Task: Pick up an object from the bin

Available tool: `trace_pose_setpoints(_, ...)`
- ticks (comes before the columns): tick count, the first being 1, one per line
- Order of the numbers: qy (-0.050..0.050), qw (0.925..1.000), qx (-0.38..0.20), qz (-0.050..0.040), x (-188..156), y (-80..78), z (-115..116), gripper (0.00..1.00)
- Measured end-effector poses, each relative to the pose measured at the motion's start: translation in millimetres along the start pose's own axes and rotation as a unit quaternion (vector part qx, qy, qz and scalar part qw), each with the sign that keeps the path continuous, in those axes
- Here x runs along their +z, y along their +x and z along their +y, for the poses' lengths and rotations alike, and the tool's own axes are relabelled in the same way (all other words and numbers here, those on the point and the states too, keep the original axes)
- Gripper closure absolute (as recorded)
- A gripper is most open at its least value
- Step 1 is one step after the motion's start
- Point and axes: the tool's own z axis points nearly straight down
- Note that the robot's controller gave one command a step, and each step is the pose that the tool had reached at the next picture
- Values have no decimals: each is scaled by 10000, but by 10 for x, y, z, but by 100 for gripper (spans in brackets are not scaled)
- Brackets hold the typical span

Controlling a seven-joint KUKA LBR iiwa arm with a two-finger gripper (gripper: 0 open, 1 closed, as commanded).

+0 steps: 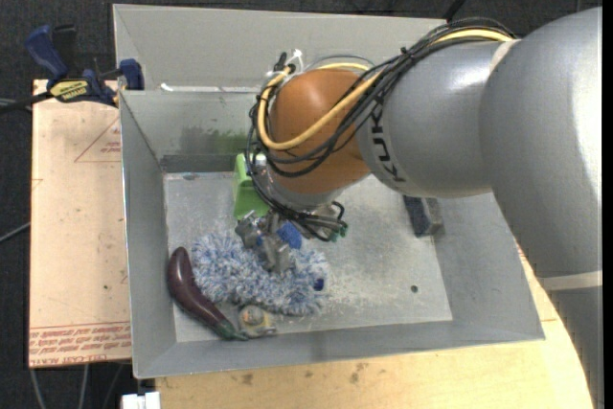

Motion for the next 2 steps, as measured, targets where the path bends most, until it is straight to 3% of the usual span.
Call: trace_pose_setpoints(2, -4, 10000, 4, 13, -211, 102, -6, 100)
